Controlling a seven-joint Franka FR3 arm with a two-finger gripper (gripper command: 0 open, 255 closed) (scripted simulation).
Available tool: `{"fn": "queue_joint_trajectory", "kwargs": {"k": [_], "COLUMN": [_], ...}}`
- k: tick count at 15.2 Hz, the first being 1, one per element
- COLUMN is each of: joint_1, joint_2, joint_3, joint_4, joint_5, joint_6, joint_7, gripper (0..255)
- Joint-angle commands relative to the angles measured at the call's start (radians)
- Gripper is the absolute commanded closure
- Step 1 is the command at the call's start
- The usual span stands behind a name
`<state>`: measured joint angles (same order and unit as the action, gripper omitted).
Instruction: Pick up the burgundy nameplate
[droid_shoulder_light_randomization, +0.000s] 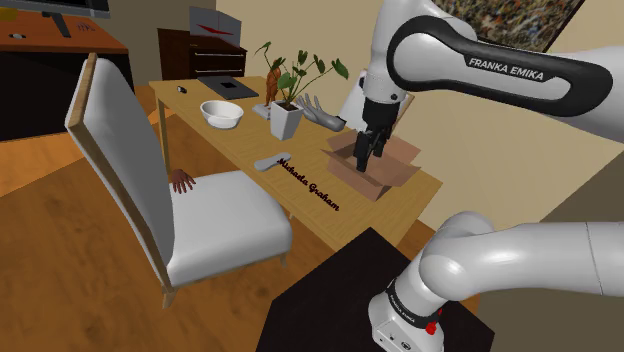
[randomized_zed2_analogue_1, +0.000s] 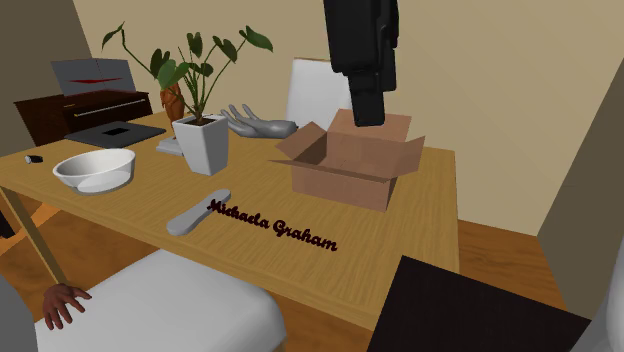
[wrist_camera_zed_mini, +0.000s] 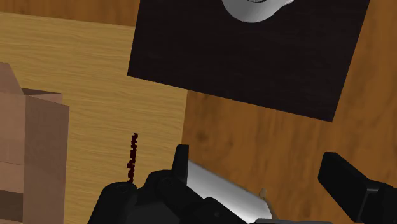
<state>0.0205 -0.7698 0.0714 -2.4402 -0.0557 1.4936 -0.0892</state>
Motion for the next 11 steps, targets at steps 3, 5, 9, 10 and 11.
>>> {"fn": "queue_joint_trajectory", "kwargs": {"k": [3,5,9,10,11], "joint_1": [-0.011,-0.022,-0.043,-0.048,-0.053], "joint_2": [0.038,0.082,0.188,0.218,0.249], "joint_3": [-0.019,-0.039,-0.077,-0.086,-0.095], "joint_4": [-0.026,-0.046,-0.069,-0.071,-0.071], "joint_5": [-0.014,-0.026,-0.048,-0.053,-0.057], "joint_6": [0.073,0.147,0.294,0.33,0.366], "joint_7": [-0.014,-0.027,-0.052,-0.058,-0.064], "gripper": [0,0,0,0,0]}}
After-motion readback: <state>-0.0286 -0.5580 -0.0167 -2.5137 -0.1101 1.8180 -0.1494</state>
